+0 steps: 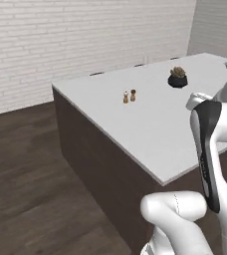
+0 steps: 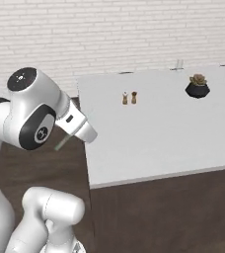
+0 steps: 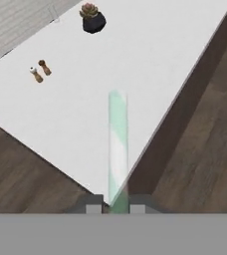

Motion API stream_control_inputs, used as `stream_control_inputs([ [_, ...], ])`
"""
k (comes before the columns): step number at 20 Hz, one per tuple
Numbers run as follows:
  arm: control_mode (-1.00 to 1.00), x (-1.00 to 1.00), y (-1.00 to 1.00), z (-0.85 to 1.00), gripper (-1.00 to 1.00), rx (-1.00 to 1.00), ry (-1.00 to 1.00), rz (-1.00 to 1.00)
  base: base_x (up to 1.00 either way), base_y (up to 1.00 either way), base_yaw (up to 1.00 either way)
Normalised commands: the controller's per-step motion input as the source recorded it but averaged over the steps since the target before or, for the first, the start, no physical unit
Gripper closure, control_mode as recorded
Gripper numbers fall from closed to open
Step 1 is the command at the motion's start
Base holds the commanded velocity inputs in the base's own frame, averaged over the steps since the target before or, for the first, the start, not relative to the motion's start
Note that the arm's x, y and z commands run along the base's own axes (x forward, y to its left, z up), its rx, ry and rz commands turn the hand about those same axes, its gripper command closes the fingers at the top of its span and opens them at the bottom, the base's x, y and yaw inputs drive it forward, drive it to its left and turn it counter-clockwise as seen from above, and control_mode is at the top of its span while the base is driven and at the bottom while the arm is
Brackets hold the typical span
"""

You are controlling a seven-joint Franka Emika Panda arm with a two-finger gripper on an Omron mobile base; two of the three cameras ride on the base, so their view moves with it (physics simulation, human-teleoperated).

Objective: Take a straw from the drawer in front and place it inside the glass cup on the dining counter.

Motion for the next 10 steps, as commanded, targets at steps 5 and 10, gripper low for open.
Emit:
stream_control_inputs([
  [5, 1.00, 0.00, 0.00, 0.00, 1.00, 0.00, 0.00, 0.00, 0.06, 1.00, -0.30],
  [10, 1.00, 0.00, 0.00, 0.00, 1.00, 0.00, 0.00, 0.00, 0.40, 1.00, -0.31],
])
